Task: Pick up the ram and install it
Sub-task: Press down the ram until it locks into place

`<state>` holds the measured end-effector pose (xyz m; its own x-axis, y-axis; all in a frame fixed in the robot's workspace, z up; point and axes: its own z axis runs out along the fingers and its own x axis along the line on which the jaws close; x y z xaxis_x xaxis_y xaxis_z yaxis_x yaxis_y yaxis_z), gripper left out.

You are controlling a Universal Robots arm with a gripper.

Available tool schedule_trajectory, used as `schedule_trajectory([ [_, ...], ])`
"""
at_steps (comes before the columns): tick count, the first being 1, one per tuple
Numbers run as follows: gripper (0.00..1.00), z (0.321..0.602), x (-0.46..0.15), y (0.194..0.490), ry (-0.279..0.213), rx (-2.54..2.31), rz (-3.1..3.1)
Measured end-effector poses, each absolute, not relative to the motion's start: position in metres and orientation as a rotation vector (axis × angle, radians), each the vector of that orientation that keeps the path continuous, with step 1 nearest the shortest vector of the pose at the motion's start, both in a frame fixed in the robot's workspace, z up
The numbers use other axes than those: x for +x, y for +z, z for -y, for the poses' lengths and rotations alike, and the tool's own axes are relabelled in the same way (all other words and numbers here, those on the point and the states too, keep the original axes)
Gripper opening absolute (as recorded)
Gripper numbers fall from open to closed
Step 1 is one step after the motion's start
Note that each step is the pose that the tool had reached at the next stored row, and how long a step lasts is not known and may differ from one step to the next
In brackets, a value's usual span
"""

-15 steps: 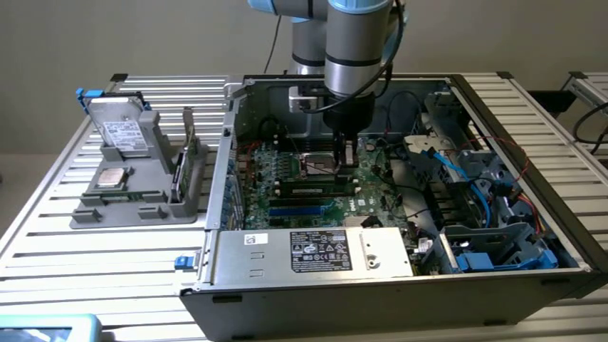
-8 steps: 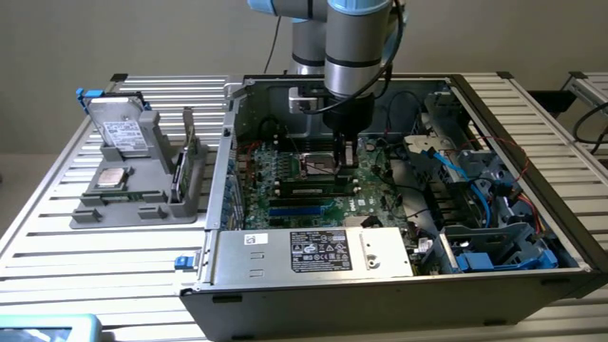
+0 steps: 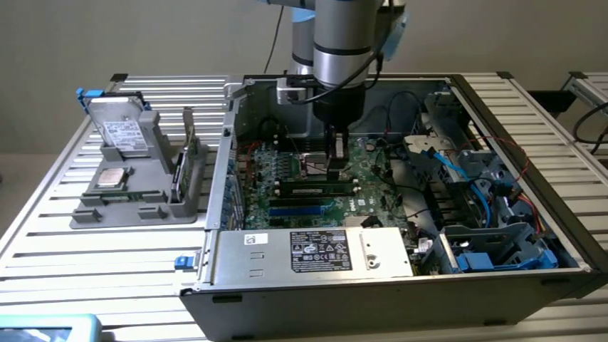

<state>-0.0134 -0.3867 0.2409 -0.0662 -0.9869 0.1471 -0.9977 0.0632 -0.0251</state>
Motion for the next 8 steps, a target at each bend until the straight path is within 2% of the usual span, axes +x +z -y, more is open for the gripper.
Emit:
schedule_trajectory([
  [8,0.11,0.387,-0.044,0.239,0.187,2.084,2.225],
])
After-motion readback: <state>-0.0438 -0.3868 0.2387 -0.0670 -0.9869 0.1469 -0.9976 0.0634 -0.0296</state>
